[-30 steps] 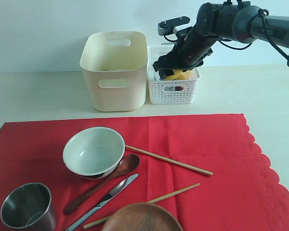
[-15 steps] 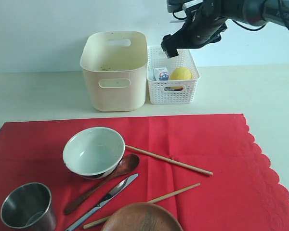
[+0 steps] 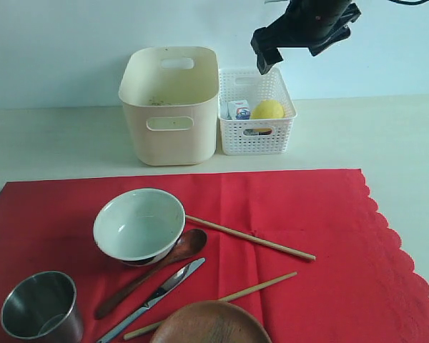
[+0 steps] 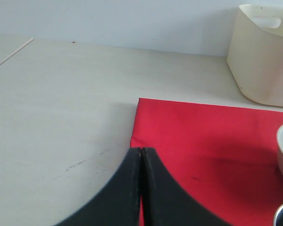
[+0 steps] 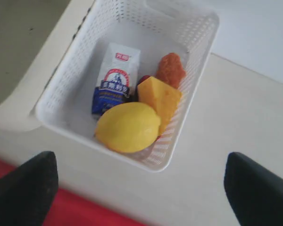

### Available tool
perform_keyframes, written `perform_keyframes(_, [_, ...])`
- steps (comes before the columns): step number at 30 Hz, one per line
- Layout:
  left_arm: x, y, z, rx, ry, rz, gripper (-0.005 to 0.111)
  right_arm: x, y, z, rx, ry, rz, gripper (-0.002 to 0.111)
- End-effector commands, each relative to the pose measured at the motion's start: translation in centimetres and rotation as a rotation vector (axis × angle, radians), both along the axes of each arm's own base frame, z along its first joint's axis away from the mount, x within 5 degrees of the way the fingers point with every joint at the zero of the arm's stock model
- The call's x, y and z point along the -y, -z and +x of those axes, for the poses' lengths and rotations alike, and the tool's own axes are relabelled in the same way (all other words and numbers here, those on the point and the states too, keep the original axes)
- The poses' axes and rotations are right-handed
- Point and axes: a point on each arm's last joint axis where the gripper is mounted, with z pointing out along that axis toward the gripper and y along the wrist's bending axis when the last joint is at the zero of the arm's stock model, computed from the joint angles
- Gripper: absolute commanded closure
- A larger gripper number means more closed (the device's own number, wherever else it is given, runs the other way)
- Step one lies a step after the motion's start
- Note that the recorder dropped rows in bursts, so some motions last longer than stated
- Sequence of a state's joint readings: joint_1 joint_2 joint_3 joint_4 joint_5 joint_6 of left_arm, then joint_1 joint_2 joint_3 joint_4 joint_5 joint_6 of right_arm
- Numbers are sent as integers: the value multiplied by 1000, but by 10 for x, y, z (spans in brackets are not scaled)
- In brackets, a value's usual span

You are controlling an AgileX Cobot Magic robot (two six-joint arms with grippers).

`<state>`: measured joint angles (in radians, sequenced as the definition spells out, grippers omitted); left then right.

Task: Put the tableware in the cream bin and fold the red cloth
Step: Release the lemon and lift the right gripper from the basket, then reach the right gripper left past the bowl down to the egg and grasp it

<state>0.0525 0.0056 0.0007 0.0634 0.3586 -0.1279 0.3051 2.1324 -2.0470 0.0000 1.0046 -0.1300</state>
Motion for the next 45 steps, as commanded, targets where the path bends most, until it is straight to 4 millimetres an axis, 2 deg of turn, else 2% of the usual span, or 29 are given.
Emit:
perform_keyframes(1, [0,-1,0,12,5,6,106,-2,-15,-15,-70,-44,61,22])
perform_keyframes(7, [0,-1,0,12,5,6,106,-5,-24,-30,-171,-73,110,22])
perform_keyframes(13, [0,-1,0,12,5,6,106,-8,-33,-42,-195,-91,166,22])
perform_keyframes(22, [0,-1,0,12,5,6,106,-7,-26,-87,-254,-158,217,22])
perform_keyframes(26, [0,-1,0,12,5,6,106,-20,-32,-114,-225,-212,221,22])
perform_keyframes(33, [0,-1,0,12,5,6,106,-62,-39,-169,-218,-396,196,22])
perform_keyframes(39, [0,-1,0,12,5,6,106,-95,-19,-207,-259,-533,103,22])
perform_keyframes(45, [0,-1,0,12,5,6,106,-115,1,-236,-264,-577,-37,22])
